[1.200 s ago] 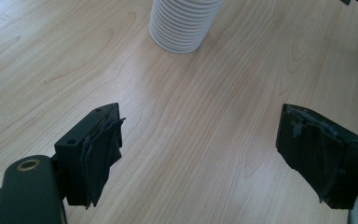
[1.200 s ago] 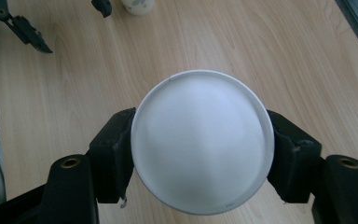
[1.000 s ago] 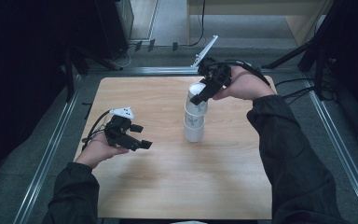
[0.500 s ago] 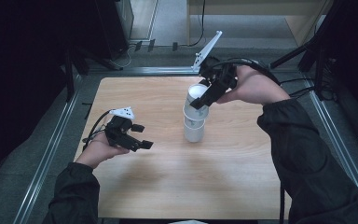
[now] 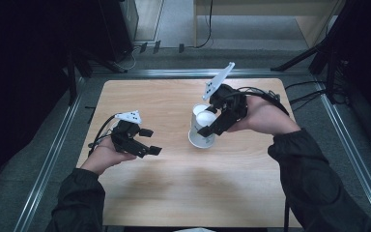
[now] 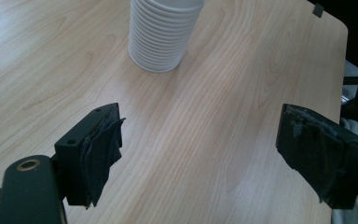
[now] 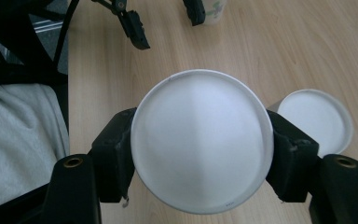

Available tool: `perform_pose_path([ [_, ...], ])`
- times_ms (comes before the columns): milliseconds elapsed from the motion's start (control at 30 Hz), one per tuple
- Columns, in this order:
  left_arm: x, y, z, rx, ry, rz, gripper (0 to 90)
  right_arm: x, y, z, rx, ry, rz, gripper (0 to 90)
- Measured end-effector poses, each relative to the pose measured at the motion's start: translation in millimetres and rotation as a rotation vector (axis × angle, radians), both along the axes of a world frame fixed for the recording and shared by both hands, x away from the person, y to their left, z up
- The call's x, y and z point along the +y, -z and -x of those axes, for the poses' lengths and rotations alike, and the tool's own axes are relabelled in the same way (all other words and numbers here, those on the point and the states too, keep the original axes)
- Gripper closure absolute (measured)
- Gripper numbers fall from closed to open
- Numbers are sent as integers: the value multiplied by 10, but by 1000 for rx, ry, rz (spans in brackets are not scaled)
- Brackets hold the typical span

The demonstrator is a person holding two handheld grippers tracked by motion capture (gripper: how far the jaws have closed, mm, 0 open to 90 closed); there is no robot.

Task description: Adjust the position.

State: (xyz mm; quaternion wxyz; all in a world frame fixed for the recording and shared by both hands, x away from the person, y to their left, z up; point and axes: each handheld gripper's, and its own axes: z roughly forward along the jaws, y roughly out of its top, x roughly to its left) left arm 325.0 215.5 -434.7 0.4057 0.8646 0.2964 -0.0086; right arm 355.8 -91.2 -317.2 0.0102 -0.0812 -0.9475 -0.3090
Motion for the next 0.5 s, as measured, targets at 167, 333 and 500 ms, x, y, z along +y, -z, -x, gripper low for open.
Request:
perform_pose_path([
  [167, -28, -4, 11, -13, 13, 14, 147, -50, 247, 30, 15, 4, -36, 353],
  [333, -61, -3, 17, -16, 26, 33, 147, -101, 496, 50, 36, 0, -86, 353],
  [500, -120, 26, 28, -11, 45, 33, 147, -137, 708, 77, 49, 9, -132, 354],
])
